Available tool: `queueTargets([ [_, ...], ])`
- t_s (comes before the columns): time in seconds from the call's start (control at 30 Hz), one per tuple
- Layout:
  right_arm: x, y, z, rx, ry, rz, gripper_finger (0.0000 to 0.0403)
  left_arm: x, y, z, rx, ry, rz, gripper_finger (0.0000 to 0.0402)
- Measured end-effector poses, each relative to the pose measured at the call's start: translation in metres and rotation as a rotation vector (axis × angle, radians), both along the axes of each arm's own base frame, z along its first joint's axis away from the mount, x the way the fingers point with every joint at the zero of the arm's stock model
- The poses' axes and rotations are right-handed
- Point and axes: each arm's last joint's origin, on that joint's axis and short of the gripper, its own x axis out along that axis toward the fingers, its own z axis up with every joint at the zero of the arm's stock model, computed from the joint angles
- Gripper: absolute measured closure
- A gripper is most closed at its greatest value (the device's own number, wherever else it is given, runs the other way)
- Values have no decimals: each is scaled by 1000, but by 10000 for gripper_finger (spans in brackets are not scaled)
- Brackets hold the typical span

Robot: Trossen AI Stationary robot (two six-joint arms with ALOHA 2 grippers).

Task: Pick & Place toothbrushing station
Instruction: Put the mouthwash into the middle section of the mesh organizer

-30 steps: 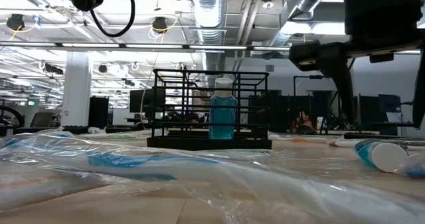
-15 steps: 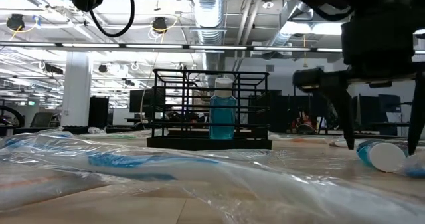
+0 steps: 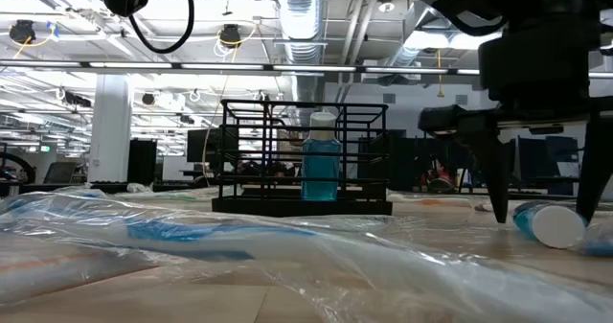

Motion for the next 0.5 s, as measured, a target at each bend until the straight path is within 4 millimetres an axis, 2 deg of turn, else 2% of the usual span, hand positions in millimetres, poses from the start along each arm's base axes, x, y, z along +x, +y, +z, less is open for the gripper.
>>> queueTargets([
  [0.2, 5, 2, 2, 28, -54, -15, 222, 0, 0, 0, -2, -3, 0, 398],
  [0.5, 5, 3, 2, 61, -35, -77, 256, 1, 1, 1, -5, -6, 6, 398],
])
